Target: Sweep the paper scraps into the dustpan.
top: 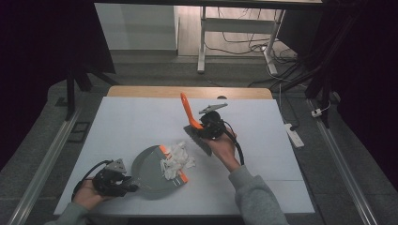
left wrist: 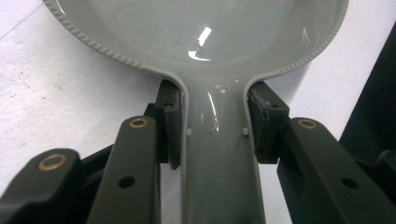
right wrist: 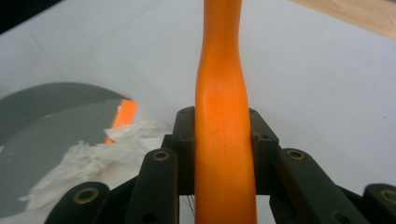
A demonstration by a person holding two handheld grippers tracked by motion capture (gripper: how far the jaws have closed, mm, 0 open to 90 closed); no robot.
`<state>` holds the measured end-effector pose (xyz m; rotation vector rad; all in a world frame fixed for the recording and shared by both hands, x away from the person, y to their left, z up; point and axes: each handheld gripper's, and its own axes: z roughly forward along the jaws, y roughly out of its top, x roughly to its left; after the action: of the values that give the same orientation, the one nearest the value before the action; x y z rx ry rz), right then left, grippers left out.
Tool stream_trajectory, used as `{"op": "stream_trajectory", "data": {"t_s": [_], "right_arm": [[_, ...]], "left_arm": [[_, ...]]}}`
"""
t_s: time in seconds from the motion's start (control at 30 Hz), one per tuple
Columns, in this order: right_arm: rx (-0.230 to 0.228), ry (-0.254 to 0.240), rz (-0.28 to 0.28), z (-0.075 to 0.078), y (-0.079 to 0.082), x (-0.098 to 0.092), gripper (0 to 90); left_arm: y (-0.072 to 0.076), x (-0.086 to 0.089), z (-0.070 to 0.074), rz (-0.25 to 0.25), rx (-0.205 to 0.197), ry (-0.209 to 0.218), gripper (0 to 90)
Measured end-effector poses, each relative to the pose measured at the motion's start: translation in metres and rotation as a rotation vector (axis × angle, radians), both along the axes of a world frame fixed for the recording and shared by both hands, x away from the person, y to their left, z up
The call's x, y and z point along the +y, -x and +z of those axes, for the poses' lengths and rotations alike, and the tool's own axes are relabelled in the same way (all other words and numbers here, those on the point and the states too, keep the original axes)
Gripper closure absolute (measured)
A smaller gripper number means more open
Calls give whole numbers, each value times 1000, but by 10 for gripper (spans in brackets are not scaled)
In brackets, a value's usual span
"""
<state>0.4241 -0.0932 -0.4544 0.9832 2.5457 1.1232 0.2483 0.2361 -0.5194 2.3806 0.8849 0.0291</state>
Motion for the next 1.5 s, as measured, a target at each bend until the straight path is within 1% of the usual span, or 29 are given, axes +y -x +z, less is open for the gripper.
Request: {"op": "stream_trajectory", "data": {"t_s": [0.1,0.23,0.3,0.33,0.43,0.57,1.2,1.37,1.5], "right_arm": [[14,29,-12,-9,-7,4,704],[43,40,-21,-21,-12,11,704],[44,47,-14,-24,-13,14,705],[51,51,-13,-25,-13,16,705],[56,61,-16,-25,-11,22,705],[57,74,8,-27,-8,30,705],[67,67,93,-29,13,53,705],[68,66,135,-29,22,64,704],[74,56,172,-29,29,73,705]], "left_arm": [[0,0,0,-2,1,0,616],[0,0,0,-2,-1,-1,616],[0,0,0,0,-1,0,616],[0,0,0,0,-1,1,616],[0,0,0,-2,0,0,616],[0,0,0,-3,0,-1,616],[-1,-1,0,-3,0,-2,616],[-1,-1,0,-3,0,-1,616],[-1,-1,0,-4,-1,-3,616]]}}
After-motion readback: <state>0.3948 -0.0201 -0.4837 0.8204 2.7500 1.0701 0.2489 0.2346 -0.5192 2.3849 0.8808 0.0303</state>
